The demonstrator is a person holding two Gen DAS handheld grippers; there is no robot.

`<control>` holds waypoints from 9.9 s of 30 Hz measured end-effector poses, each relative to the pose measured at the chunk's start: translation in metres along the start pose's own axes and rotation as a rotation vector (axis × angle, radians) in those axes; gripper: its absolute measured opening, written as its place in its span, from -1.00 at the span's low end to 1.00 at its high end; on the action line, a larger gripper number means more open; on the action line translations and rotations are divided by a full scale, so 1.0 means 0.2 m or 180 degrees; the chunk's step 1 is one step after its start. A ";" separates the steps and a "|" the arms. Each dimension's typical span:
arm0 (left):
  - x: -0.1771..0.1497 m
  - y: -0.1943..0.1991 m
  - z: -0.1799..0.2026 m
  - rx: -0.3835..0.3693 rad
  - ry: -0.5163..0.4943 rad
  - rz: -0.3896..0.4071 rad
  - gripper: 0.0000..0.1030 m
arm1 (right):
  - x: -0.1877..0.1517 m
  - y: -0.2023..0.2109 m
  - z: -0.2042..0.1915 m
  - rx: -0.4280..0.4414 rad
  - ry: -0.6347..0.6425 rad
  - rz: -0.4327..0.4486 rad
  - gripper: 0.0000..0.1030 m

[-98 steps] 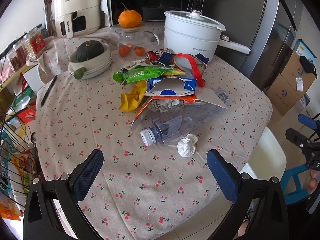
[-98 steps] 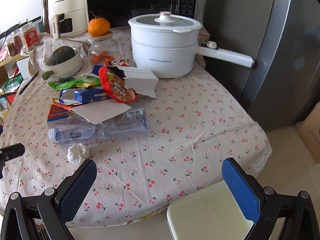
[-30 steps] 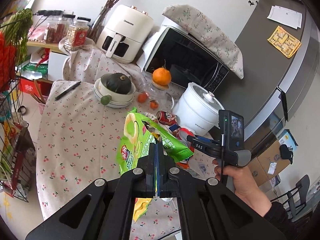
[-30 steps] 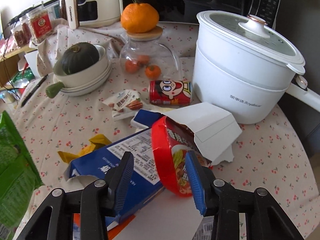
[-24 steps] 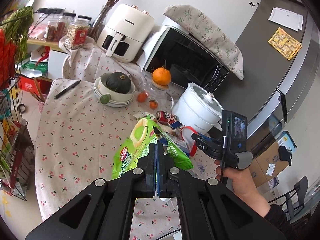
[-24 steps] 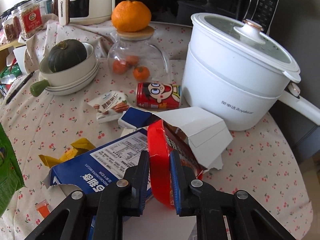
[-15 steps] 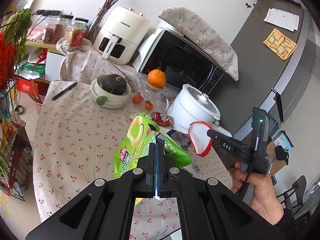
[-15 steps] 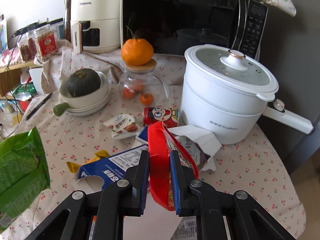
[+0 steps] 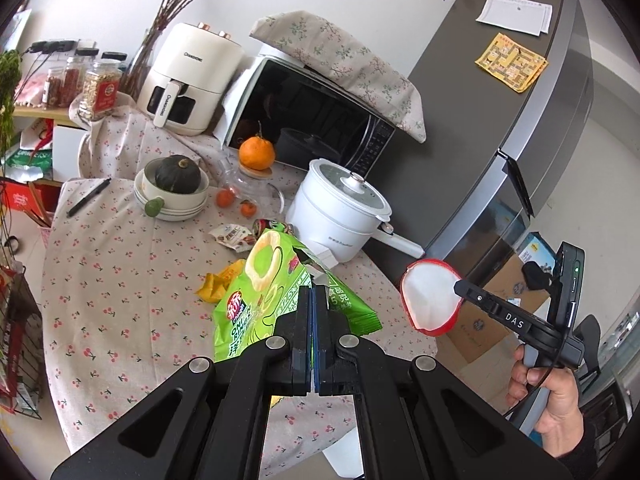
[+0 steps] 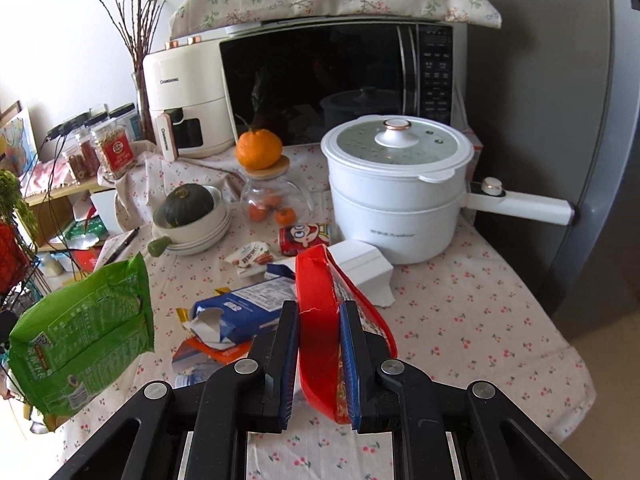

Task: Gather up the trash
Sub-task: 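Carry both items to the white bin and open both tools to drop them, then return both tools from the bin toward the table trash, then grasp the orange-and-brown paper bag with the left tool, then grasp the blue biscuit box flap with the right tool while the left tool holds the paper bag, then carry the paper bag and blue box over the white bin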

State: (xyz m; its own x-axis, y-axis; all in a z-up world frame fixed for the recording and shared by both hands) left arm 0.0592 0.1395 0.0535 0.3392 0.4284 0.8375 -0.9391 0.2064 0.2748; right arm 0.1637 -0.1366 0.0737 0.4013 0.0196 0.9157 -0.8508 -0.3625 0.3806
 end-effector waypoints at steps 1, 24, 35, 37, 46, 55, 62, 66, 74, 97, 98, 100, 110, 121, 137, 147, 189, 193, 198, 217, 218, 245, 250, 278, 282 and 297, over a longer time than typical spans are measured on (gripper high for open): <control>-0.01 0.00 0.03 -0.0058 -0.0021 -0.0030 -1.00 | -0.02 0.05 0.04 -0.0020 -0.0043 0.0012 -0.68; -0.94 -0.52 1.11 -0.1552 -0.0470 -0.1439 -1.00 | -0.56 0.54 0.98 -0.0800 -0.1026 -0.0332 -0.68; -1.33 -0.82 1.26 -0.1496 -0.0729 -0.1850 -1.00 | -0.76 0.63 1.26 -0.1067 -0.1214 -0.0618 -0.67; -1.37 -0.86 1.24 -0.1404 -0.0859 -0.1853 -1.00 | -0.79 0.62 1.28 -0.1079 -0.1245 -0.0695 -0.67; -1.35 -0.92 1.10 -0.0819 -0.1206 -0.1887 0.52 | -0.86 0.52 1.26 -0.0994 -0.1236 -0.0969 -0.67; -1.16 -0.81 0.86 -0.0361 -0.1207 -0.1869 0.95 | -0.97 0.30 1.15 -0.0680 -0.1448 -0.1390 -0.67; -1.03 -0.73 0.68 -0.0157 -0.1122 -0.1785 1.00 | -1.11 0.13 1.10 -0.0521 -0.1722 -0.1781 -0.66; -0.97 -0.67 0.62 -0.0071 -0.1141 -0.1719 1.00 | -1.18 0.07 1.10 -0.0502 -0.1803 -0.2000 -0.61; -0.85 -0.59 0.48 0.0100 -0.1136 -0.1559 1.00 | -1.12 0.07 1.03 -0.0510 -0.1684 -0.1989 0.26; -0.41 -0.54 -0.15 0.0831 -0.1046 -0.0799 1.00 | -0.74 0.06 0.64 -0.0546 -0.0845 -0.1274 0.53; -0.41 -0.56 -0.17 0.0859 -0.1071 -0.0829 1.00 | -0.73 0.05 0.62 -0.0538 -0.0828 -0.1256 0.53; -0.40 -0.61 -0.19 0.0894 -0.1181 -0.0857 1.00 | -0.71 0.03 0.59 -0.0516 -0.0809 -0.1216 0.53; -0.41 -0.82 -0.26 0.0638 -0.0964 -0.0962 0.82 | -0.62 -0.08 0.39 -0.0360 -0.0756 -0.1117 0.54; -0.47 -1.00 -0.19 0.0407 -0.0958 -0.1016 -0.55 | -0.59 -0.12 0.27 -0.0263 -0.0681 -0.1056 0.54; -0.29 -0.60 -0.05 0.0259 -0.0916 -0.0717 -0.93 | -0.59 -0.12 0.28 -0.0315 -0.0773 -0.1025 0.54; -0.14 -0.22 -0.08 0.0467 -0.0510 -0.0306 -0.98 | -0.57 -0.13 0.22 -0.0209 -0.0670 -0.0997 0.54; 0.01 -0.16 -0.40 0.0826 0.0009 -0.0009 -0.98 | 0.03 -0.73 -0.05 -0.0918 0.0954 -0.0110 -1.00; 0.01 -0.15 -0.36 0.0768 0.0009 0.0018 -0.98 | 0.15 -0.54 0.06 -0.0970 0.0819 0.0052 -1.00; 0.00 -0.15 -0.36 0.0763 0.0080 -0.0002 -0.98 | 0.15 -0.43 0.15 -0.0626 0.0377 -0.0102 -0.71; -0.01 -0.21 -0.49 0.0903 0.0196 -0.0145 -0.98 | -0.24 -1.04 0.44 0.0214 -0.0369 -0.0970 0.53; -0.02 -0.22 -0.49 0.0907 0.0204 -0.0163 -0.98 | -0.25 -1.07 0.46 0.0272 -0.0429 -0.0997 0.53; -0.02 -0.24 -0.51 0.0923 0.0376 -0.0097 -0.98 | -0.34 -1.14 0.03 0.1409 -0.0365 -0.1398 -0.77; 0.01 -0.19 -0.50 0.0897 0.0386 -0.0015 -0.98 | -0.33 -1.09 -0.05 0.1405 -0.0379 -0.1234 -0.94; -0.20 -0.18 0.05 0.0012 0.0051 -0.0304 -0.98 | -0.13 0.18 0.41 0.0382 -0.0513 -0.0329 -1.00; -0.31 -0.25 0.22 -0.0169 -0.0113 -0.0491 -0.98 | -0.28 0.33 0.55 0.0119 -0.0667 -0.0406 -0.99; -0.90 -0.59 0.89 -0.0680 -0.0737 -0.1214 -0.98 | -0.71 0.55 1.00 -0.0660 -0.0865 -0.0919 -0.99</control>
State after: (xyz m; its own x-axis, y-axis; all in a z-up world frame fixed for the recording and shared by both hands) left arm 0.0991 -0.1180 -0.0460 0.6128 0.0856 0.7856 -0.7099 0.4965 0.4996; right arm 0.0811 -0.3649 -0.0393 0.6834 -0.1631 0.7116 -0.7297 -0.1830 0.6588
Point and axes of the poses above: each gripper's, at about its wrist camera, not at the fingertips, and y roughly against the way its jaws point, z to its right, x to its top, the point moved 1 cm from there along -y, roughly the way its jaws point, and after that the axes turned 14 degrees about z, right-handed, at the moved point
